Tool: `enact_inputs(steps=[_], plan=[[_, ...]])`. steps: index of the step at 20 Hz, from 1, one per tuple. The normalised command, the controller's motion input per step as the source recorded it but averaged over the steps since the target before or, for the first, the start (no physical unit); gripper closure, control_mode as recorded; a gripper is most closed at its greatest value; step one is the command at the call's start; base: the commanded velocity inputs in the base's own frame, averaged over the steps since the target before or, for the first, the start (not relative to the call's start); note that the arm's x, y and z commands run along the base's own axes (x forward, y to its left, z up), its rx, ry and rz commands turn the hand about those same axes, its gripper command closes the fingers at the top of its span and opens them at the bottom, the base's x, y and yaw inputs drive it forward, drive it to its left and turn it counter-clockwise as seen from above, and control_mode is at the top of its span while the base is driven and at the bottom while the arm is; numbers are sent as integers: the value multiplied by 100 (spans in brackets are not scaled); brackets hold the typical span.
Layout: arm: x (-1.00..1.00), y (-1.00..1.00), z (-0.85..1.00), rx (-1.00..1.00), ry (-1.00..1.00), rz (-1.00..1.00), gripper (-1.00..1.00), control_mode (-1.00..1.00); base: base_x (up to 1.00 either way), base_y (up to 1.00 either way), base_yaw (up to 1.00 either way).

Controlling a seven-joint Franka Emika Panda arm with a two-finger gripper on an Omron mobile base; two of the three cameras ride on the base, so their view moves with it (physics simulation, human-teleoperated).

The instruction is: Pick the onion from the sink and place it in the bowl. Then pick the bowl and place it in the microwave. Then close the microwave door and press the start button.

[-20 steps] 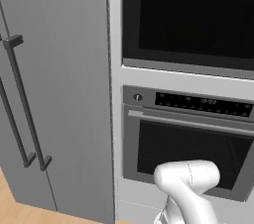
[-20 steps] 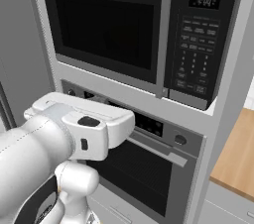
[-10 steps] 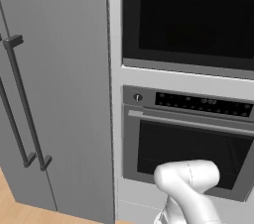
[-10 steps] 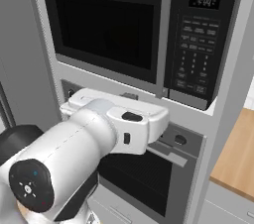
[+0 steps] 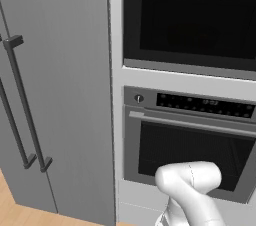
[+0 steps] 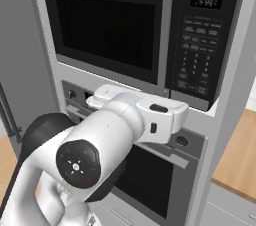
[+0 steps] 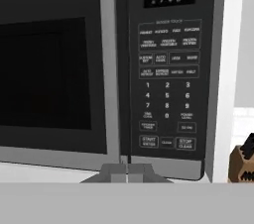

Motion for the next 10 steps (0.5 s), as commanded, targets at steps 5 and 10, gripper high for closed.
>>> enact_inputs(steps=[5, 10], plan=[[34, -20, -21, 0, 0, 2, 100, -100, 0, 0, 0], [30, -30, -14, 2, 0, 3, 100, -100, 0, 0, 0]])
